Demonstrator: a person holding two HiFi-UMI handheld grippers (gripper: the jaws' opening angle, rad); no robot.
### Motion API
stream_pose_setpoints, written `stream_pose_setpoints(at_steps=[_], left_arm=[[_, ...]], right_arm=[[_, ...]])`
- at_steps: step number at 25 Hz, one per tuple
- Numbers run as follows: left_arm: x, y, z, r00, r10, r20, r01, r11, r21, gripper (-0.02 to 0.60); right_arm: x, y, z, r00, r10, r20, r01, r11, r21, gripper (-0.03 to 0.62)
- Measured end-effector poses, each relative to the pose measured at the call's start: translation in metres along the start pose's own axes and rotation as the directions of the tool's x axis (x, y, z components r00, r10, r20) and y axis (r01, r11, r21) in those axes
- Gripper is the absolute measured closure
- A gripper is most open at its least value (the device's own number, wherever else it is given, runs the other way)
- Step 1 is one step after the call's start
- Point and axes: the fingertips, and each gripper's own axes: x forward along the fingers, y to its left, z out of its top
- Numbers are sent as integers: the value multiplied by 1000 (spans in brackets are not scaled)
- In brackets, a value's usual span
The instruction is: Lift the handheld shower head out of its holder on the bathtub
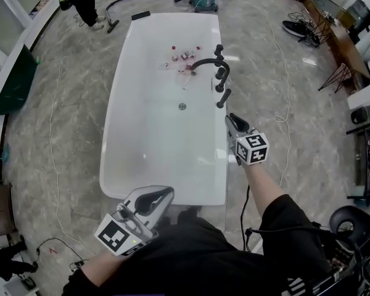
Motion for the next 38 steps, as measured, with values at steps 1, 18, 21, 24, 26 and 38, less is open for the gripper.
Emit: stream_pose_setpoints(at_steps=[1,18,21,24,26,38], left_arm=[[2,2,-2,1000,5,2,-5,1000,-2,581],[34,15,-26,999,23,-42,-25,998,-51,581],[37,20,-28,998,35,-44,-37,998,-55,581],[40,25,-36,998,51,-48,-55,996,-74,581],[42,27,-40,997,55,-57,-59,995,-80,581],[40,49,-69,992,91,-88,-101,988,-114,581]], right_arm=[[7,-7,-3,1000,-7,-4,7,1000,9,551],[90,-98,-53,986,-80,-148,86,996,30,416],[105,-113,-58,981,-90,-171,94,996,14,407],[120,-129,-67,976,-102,-193,106,994,9,402],[133,-138,-71,972,-112,-207,115,993,5,401],[190,-177,-104,941,-185,-282,178,983,-53,390]])
